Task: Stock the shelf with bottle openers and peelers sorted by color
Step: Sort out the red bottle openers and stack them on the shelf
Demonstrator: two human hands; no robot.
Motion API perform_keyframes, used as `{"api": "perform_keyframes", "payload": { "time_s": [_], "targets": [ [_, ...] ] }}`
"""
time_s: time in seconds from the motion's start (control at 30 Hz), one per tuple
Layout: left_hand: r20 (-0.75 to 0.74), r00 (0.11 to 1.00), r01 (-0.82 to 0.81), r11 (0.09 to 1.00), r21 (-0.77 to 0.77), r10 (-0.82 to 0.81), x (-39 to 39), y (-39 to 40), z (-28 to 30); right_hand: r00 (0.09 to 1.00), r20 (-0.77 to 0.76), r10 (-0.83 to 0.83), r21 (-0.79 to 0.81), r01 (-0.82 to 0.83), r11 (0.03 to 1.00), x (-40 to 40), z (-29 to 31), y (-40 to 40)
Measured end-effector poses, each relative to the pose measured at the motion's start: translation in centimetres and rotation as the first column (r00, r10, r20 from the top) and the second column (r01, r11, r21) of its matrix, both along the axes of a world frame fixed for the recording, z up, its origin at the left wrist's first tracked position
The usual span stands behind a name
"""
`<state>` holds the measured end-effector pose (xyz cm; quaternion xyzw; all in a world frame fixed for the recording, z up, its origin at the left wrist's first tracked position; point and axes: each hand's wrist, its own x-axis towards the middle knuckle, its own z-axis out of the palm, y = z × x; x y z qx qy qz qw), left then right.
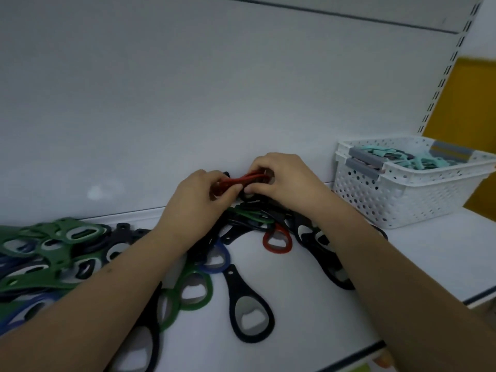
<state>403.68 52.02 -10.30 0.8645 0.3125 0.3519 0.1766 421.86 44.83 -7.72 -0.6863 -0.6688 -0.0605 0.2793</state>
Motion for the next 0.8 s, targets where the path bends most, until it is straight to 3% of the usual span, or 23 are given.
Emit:
{"api": "perform_keyframes", "payload": {
  "time_s": [0.1, 0.27, 0.4, 0.53, 0.6, 0.7, 0.8],
  "targets": [
    [-0.064, 0.998, 0.030, 0.993, 0.115, -0.023, -0.1, -0.1, 0.3, 0.998, 0.007, 0.069, 0.041, -0.069, 0.997, -0.2, 0.2, -0.3],
    [-0.154, 0.987, 0.062, 0.991, 0.120, -0.044, -0.5, -1.1, 0.4, 0.987, 0.042, 0.153, 0.087, -0.156, 0.984, -1.2, 0.2, -0.4],
    [-0.245, 0.969, 0.037, 0.984, 0.174, 0.007, -0.6, -1.0, 0.7, 0.994, 0.014, 0.104, 0.113, -0.105, 0.988, -1.4, 0.4, -0.4],
    [-0.179, 0.983, -0.045, 0.999, 0.013, 0.046, -0.9, -0.5, 0.4, 0.988, 0.000, -0.154, 0.065, 0.154, 0.986, 1.0, 0.3, -0.9],
    [-0.091, 0.995, -0.055, 0.987, -0.149, 0.042, -0.7, -0.6, 0.5, 0.972, -0.037, -0.234, 0.054, 0.235, 0.970, 1.8, 0.4, -1.3],
    [0.148, 0.989, 0.073, 0.855, -0.514, 0.004, -0.3, -1.0, 0.8, 0.952, -0.013, -0.307, 0.051, 0.308, 0.950, 1.3, 1.8, -2.1],
    [0.260, 0.965, 0.188, 0.744, -0.641, -0.020, 0.1, -1.5, 1.1, 0.941, 0.149, -0.302, -0.177, 0.326, 0.929, -1.4, 3.8, -4.3]
  ]
}}
